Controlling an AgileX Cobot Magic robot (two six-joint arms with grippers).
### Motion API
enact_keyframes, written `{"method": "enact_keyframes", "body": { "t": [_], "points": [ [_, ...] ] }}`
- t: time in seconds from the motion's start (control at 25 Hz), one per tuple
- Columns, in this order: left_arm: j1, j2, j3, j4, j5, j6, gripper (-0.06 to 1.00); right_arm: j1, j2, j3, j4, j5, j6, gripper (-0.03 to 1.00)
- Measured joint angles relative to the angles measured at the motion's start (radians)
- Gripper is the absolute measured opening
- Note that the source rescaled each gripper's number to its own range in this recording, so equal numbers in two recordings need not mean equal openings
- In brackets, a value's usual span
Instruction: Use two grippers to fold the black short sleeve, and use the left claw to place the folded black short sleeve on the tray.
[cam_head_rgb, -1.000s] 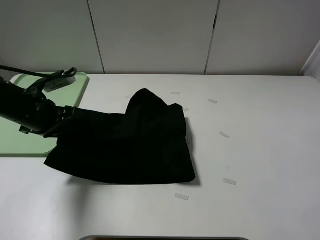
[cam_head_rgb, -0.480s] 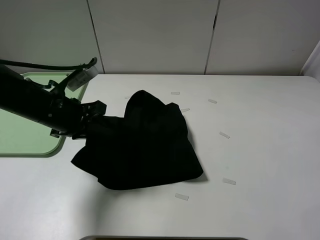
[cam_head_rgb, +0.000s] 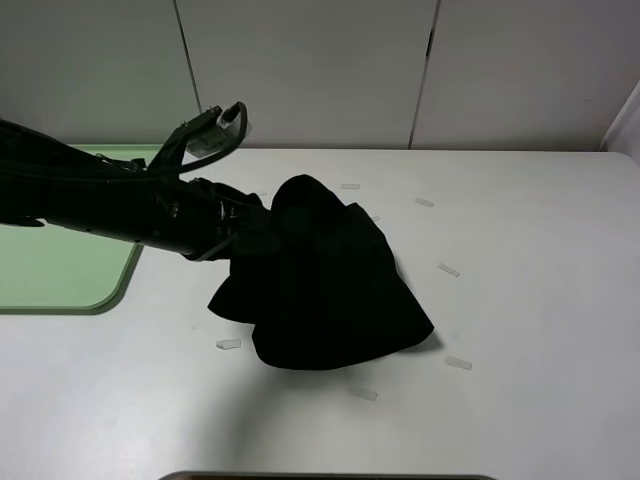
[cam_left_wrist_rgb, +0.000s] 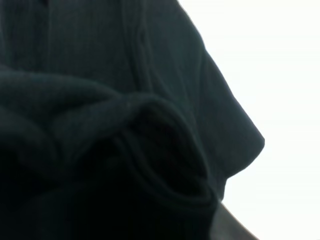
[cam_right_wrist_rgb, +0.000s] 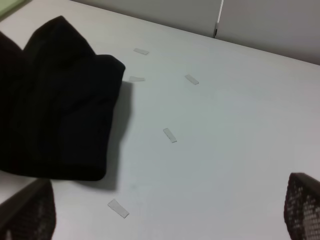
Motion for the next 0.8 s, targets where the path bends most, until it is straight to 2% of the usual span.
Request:
{"method": "enact_keyframes", "body": {
  "t": [0.08, 0.16, 0.2, 0.24, 0.4, 0.8],
  "points": [
    [-0.018, 0.000, -0.001, -0.040, -0.004, 0.105, 0.03, 0.000, 0.000, 0.000, 0.000, 0.000, 0.000, 1.00],
    [-0.025, 0.000, -0.007, -0.055, -0.004, 0.144, 0.03, 0.000, 0.000, 0.000, 0.000, 0.000, 0.000, 1.00],
    [-0.035, 0.000, -0.025, -0.070, -0.004, 0.219, 0.03, 0.000, 0.000, 0.000, 0.000, 0.000, 0.000, 1.00],
    [-0.039, 0.000, -0.035, -0.076, -0.004, 0.244, 0.03, 0.000, 0.000, 0.000, 0.000, 0.000, 0.000, 1.00],
    [-0.047, 0.000, -0.078, -0.079, -0.004, 0.277, 0.03, 0.000, 0.000, 0.000, 0.000, 0.000, 0.000, 1.00],
    [-0.047, 0.048, -0.137, -0.086, 0.007, 0.275, 0.03, 0.000, 0.000, 0.000, 0.000, 0.000, 0.000, 1.00]
  ]
}}
